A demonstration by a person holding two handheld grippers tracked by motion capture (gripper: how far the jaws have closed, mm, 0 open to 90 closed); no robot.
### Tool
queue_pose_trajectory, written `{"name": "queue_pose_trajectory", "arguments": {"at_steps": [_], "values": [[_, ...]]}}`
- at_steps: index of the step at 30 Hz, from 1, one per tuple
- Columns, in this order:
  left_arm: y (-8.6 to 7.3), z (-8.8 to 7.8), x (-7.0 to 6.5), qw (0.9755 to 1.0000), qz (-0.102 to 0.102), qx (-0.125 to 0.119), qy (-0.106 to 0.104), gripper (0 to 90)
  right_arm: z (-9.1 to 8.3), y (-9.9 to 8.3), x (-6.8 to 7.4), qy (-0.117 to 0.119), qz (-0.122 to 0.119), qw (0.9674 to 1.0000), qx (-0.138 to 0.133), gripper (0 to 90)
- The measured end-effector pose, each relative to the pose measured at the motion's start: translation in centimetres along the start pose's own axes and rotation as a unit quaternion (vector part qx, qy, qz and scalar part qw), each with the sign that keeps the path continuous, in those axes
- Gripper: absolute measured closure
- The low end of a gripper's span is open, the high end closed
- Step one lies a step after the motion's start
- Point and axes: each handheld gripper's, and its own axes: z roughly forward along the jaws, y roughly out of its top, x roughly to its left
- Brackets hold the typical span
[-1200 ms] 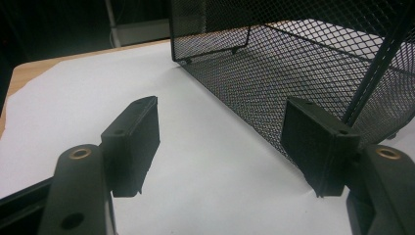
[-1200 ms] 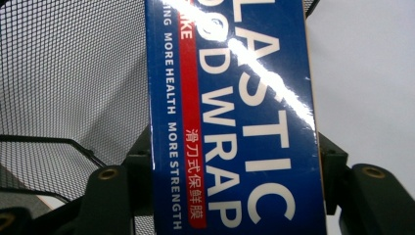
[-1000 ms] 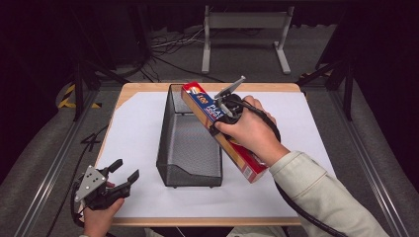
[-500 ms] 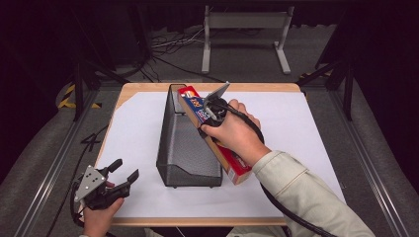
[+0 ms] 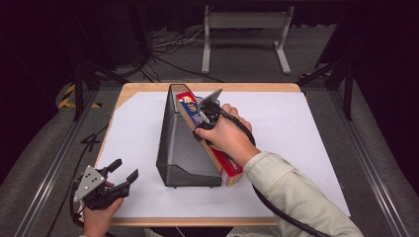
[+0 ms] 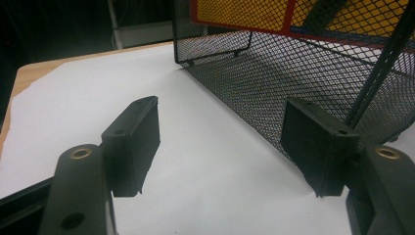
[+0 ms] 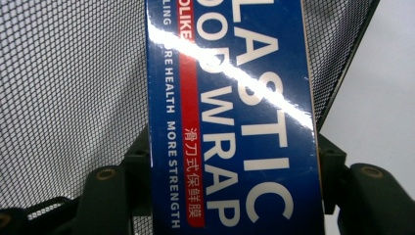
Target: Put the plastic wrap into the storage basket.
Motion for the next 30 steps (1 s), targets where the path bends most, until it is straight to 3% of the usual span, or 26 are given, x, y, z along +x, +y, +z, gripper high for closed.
{"name": "queue_pose_trajectory", "arguments": {"at_steps": [19,30], "values": [[0.0,0.0,0.0,1.0,-0.002,-0.001,-0.001,31.7,2.1,0.7,1.3,-0.008,-0.013,0.9991,0.038,38.8],[-0.1,0.0,0.1,1.0,-0.002,0.0,-0.002,31.7,2.8,0.9,1.4,-0.01,-0.018,0.9981,0.057,38.6]]}}
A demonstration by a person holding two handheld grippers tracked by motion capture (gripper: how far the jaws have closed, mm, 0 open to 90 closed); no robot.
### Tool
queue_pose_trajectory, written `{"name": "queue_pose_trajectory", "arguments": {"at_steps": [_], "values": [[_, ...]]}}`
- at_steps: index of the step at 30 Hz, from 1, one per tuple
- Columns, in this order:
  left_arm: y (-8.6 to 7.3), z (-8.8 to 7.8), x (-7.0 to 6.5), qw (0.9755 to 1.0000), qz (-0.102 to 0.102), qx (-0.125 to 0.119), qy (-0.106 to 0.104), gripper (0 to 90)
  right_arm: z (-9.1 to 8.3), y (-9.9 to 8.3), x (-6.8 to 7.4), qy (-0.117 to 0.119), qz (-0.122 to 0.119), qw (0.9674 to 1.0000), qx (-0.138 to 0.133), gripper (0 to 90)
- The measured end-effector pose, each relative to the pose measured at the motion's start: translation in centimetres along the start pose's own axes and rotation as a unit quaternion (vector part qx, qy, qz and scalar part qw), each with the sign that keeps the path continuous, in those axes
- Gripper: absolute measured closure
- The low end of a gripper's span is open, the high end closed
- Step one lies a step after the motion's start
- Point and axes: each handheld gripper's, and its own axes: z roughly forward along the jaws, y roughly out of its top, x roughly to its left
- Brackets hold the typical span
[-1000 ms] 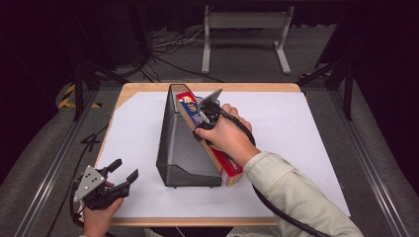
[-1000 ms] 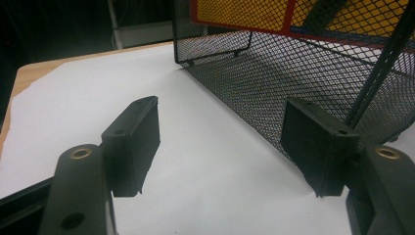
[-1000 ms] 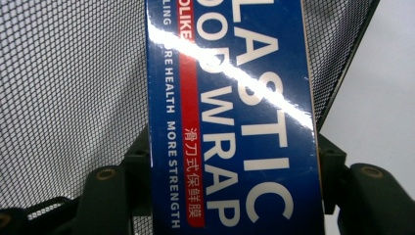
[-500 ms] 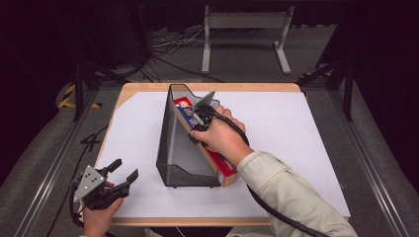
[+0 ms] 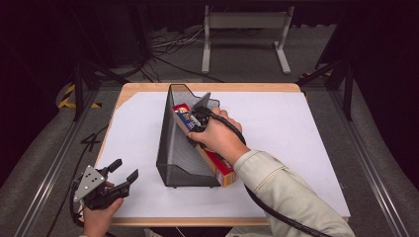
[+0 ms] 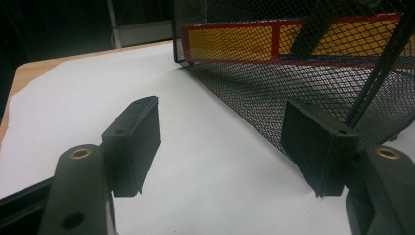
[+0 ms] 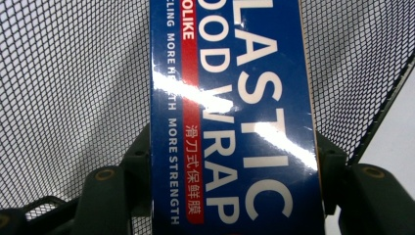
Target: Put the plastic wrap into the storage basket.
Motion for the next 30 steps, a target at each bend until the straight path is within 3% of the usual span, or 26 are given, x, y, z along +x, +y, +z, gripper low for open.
{"name": "queue_pose_trajectory", "arguments": {"at_steps": [10,12,20,26,30], "values": [[0.0,0.0,0.0,1.0,-0.001,0.0,0.0,31.7,0.3,0.1,-0.2,0.004,-0.008,0.9999,0.009,37.8],[0.0,0.0,0.0,1.0,0.0,0.0,0.0,31.7,0.3,0.0,-0.4,0.004,-0.02,0.9998,0.006,34.4],[0.1,0.2,0.0,1.0,0.001,0.001,-0.002,31.7,-0.1,-0.1,-0.7,0.019,-0.022,0.9996,-0.003,26.8],[0.1,0.2,0.0,1.0,0.001,0.0,-0.003,31.7,-0.8,-0.2,-0.9,0.031,-0.031,0.9989,-0.017,23.3],[0.1,0.4,0.0,1.0,0.001,0.001,-0.004,31.6,-2.0,-0.6,-1.2,0.035,-0.039,0.9974,-0.049,22.9]]}}
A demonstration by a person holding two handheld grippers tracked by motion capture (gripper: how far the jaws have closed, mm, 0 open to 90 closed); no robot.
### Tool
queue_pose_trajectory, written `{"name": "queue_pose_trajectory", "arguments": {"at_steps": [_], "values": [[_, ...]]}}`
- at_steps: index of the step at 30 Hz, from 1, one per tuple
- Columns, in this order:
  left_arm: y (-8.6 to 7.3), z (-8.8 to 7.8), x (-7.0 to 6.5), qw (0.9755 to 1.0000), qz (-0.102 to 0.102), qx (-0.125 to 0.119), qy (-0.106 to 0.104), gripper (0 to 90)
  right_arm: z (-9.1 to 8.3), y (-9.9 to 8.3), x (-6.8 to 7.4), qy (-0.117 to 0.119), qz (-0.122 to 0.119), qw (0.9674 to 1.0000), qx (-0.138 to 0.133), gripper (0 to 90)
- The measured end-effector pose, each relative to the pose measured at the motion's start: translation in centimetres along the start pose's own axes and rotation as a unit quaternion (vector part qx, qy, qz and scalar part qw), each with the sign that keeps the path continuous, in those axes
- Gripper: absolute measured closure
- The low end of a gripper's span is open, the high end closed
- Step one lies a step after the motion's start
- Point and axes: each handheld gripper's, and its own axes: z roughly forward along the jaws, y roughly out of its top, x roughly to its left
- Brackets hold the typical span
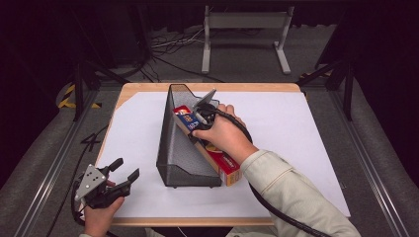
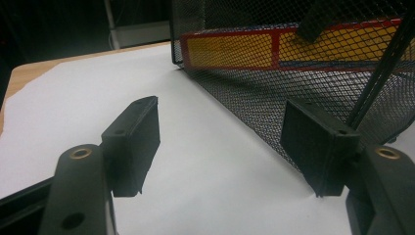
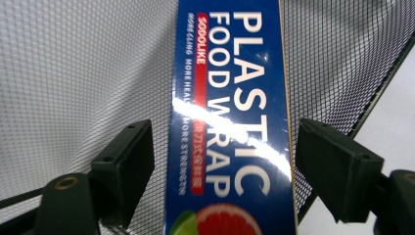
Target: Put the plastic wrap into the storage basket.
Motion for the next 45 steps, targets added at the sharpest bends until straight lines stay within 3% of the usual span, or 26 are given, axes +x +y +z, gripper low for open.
{"name": "queue_pose_trajectory", "arguments": {"at_steps": [9,13,22,32,35,40,43,45], "values": [[0.0,-0.2,-0.1,1.0,0.0,0.0,0.002,31.7,-3.2,-1.1,-1.1,0.029,-0.014,0.9975,-0.062,20.9],[-0.1,0.0,-0.1,1.0,0.0,0.001,0.002,31.6,-4.4,-2.1,-1.8,0.038,-0.042,0.9932,-0.102,20.7],[0.0,0.2,-0.1,1.0,0.001,0.003,0.001,31.7,-6.6,-4.0,-3.0,0.066,-0.067,0.9826,-0.161,19.8],[0.0,0.2,-0.1,1.0,0.002,0.003,0.001,31.6,-8.8,-6.4,-4.9,0.089,-0.109,0.9656,-0.219,14.5],[0.0,0.1,-0.1,1.0,0.001,0.003,0.002,31.6,-9.2,-7.3,-5.7,0.095,-0.122,0.9591,-0.237,12.7],[-0.1,0.1,-0.1,1.0,0.0,0.004,0.004,31.6,-9.9,-9.4,-7.7,0.112,-0.14,0.9427,-0.281,12.5],[0.0,0.1,-0.1,1.0,0.002,0.006,0.004,31.7,-10.2,-10.5,-9.1,0.118,-0.144,0.9347,-0.303,12.5],[0.0,0.2,-0.2,1.0,0.003,0.005,0.004,31.7,-10.5,-11.1,-9.8,0.116,-0.147,0.9314,-0.312,11.3]]}}
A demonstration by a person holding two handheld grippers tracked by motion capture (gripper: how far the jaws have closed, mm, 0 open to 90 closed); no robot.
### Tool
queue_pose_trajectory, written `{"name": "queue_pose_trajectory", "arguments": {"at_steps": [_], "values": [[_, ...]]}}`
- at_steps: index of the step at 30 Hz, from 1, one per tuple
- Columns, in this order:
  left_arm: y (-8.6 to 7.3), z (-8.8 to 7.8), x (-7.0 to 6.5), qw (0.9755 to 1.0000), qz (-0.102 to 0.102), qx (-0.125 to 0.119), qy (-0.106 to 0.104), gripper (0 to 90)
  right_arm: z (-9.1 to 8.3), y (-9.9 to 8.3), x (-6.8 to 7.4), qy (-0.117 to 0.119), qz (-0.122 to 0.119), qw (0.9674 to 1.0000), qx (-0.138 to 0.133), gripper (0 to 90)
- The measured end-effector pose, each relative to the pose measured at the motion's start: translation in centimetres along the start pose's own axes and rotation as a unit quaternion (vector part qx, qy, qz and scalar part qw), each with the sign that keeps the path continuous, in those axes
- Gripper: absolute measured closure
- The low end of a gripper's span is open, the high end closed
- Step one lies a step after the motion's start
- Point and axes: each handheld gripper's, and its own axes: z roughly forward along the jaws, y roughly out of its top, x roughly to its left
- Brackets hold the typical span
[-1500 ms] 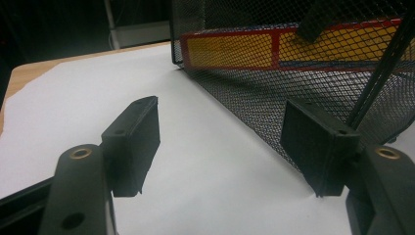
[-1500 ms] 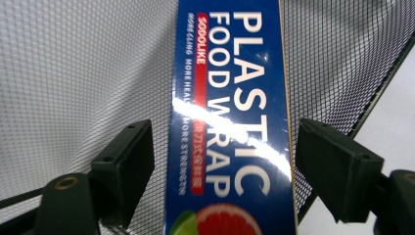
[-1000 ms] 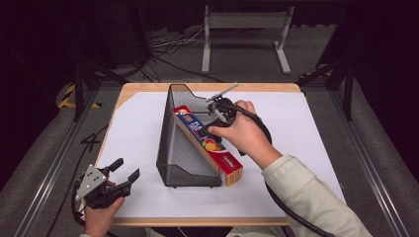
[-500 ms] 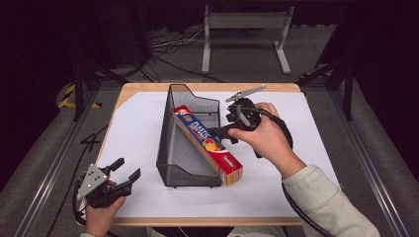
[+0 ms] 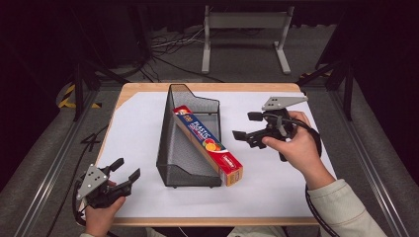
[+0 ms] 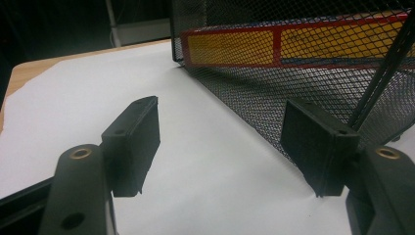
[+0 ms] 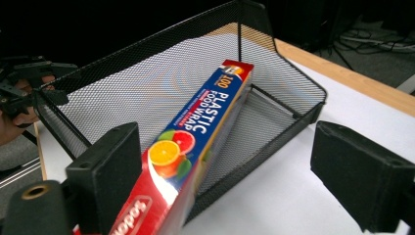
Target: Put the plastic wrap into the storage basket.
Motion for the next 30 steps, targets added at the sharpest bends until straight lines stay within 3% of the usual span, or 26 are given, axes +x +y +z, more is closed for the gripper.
{"name": "queue_pose_trajectory", "arguments": {"at_steps": [9,13,19,26,30], "values": [[0.0,0.1,-0.1,1.0,0.001,0.004,0.004,31.8,-3.0,-2.3,-2.0,-0.012,-0.014,0.9997,-0.017,6.9],[-0.1,0.1,-0.1,1.0,0.001,0.006,0.007,32.9,-4.2,-3.6,-3.1,-0.049,-0.033,0.9979,-0.026,5.2],[-0.1,0.1,0.0,1.0,-0.001,0.005,0.005,32.7,-5.7,-5.6,-4.5,-0.054,-0.025,0.9974,-0.04,3.9],[-0.1,0.2,0.0,1.0,0.003,0.004,0.0,31.7,-6.2,-8.7,-5.7,-0.057,-0.025,0.9972,-0.042,3.4],[-0.1,0.2,-0.1,1.0,0.004,0.006,-0.003,31.1,-6.0,-10.6,-6.0,-0.079,-0.033,0.9957,-0.035,3.7]]}}
